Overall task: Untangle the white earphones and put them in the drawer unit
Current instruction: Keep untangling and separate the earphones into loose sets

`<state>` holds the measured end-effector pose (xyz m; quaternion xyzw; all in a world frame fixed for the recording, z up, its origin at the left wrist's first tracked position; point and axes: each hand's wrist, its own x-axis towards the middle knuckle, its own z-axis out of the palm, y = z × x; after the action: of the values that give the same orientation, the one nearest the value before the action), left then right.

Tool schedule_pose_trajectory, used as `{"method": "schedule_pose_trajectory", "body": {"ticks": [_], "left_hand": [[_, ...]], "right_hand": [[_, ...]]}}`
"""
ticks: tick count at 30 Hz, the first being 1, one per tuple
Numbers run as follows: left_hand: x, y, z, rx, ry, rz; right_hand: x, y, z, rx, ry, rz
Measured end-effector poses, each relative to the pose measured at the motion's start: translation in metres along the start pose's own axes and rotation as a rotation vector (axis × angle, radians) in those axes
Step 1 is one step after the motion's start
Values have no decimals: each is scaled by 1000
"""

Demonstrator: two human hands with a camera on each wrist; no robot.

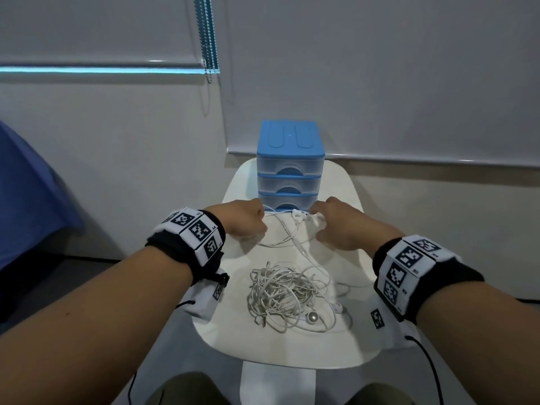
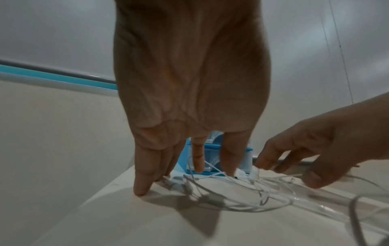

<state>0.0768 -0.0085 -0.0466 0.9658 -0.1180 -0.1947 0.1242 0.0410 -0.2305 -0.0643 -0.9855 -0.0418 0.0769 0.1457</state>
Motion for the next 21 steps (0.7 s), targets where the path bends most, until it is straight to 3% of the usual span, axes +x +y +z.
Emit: {"method": "schedule_pose_trajectory", "body": {"ticks": [7, 10, 12, 16, 21], "left_hand": [[-34, -10, -3, -206, -44, 27], [-58, -11, 4, -240, 38, 80], [-71, -7, 15, -221, 73, 110], [-89, 5, 40, -220, 19, 93], [-98, 15, 66, -217, 86, 68]], "right_hand": [[-66, -2, -11, 257, 92, -41], [-89, -8, 4, 330, 152, 14], [-98, -12, 17, 394, 125, 63], [-104, -18, 34, 571, 0, 122], [-105, -15, 36, 569, -19, 122]]}}
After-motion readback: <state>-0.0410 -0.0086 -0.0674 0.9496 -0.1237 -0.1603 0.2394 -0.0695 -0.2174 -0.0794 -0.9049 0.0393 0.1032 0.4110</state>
